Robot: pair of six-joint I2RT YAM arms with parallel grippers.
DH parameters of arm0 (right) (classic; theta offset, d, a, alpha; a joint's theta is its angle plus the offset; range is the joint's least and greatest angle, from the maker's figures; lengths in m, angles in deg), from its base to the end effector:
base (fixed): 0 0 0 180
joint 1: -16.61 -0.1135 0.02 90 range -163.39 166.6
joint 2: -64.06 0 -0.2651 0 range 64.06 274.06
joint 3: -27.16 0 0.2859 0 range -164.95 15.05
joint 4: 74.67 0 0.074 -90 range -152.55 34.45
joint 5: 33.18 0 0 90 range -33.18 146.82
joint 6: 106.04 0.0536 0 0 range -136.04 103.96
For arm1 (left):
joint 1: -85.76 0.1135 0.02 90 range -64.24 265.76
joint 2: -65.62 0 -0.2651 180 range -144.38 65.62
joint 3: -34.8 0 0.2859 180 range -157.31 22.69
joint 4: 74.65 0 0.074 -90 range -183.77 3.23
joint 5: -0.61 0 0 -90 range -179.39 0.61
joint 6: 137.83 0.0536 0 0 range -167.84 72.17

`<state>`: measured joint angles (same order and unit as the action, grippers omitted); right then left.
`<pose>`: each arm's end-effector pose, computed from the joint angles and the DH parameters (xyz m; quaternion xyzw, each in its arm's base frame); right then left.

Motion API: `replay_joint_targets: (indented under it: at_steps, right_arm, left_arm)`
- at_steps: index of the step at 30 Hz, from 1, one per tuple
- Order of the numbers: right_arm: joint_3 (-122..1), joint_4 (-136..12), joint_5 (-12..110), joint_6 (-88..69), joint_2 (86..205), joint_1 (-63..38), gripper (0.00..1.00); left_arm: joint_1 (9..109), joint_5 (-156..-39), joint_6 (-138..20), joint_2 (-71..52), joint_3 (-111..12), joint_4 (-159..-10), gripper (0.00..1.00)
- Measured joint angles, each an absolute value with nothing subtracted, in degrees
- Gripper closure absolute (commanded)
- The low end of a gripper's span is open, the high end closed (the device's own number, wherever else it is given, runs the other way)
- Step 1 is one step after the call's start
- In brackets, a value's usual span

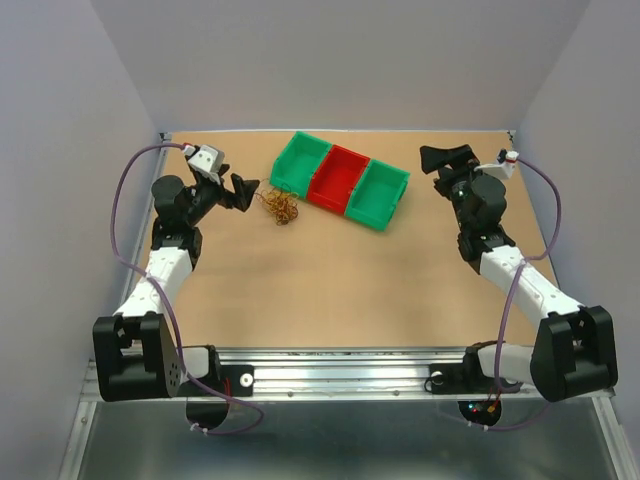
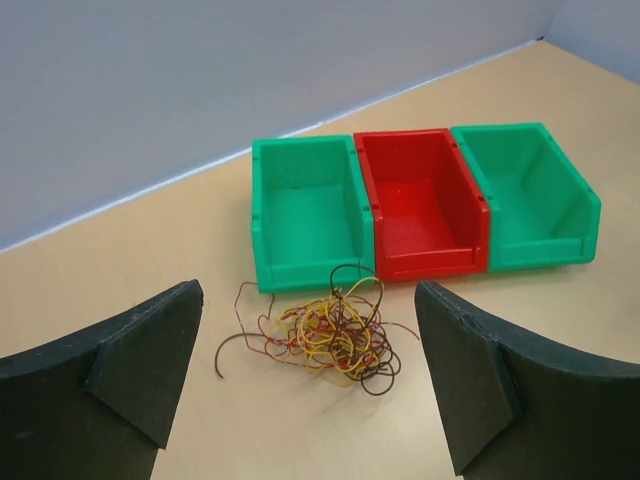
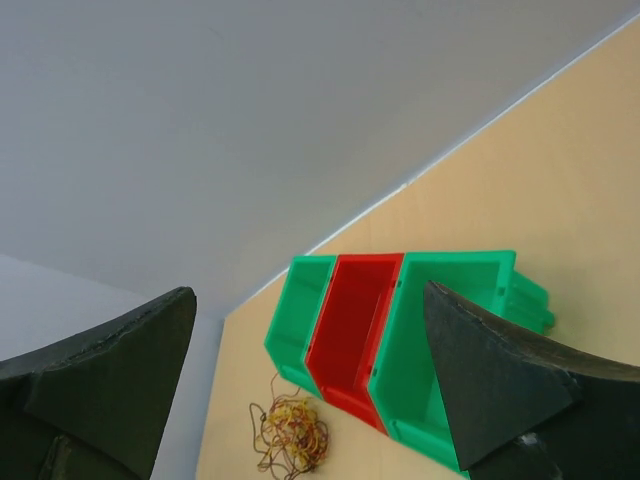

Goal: Untangle the cables

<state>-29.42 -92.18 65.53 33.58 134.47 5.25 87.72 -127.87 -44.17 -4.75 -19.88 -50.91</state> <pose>0.3305 0.0581 0.3031 0.2759 0.6262 0.3243 0.6531 0.3220 -0.0224 0.3021 0.2579 0.6153 -0.1809 0.7226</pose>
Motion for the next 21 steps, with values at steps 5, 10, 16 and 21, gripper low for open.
replay_joint_targets:
  at_steps: [5, 10, 16, 21]
  right_arm:
    - [-29.4, -92.7, 62.1, 36.6, 134.9, 5.3, 0.00]
    - [-29.4, -92.3, 57.5, 33.7, 134.9, 4.9, 0.00]
    - [-31.5, -85.5, 51.6, 24.4, 135.4, 4.1, 0.00]
    - [-31.8, -82.5, 50.4, 18.0, 135.3, 4.1, 0.00]
  left_arm:
    - [86.2, -121.8, -43.6, -5.5, -21.4, -56.4, 0.01]
    - [78.7, -114.0, -40.2, -7.0, -21.5, -58.5, 0.01]
    - [73.3, -107.3, -36.1, -18.7, -26.1, -60.8, 0.01]
    - [72.3, -104.7, -34.6, -30.4, -32.9, -65.6, 0.04]
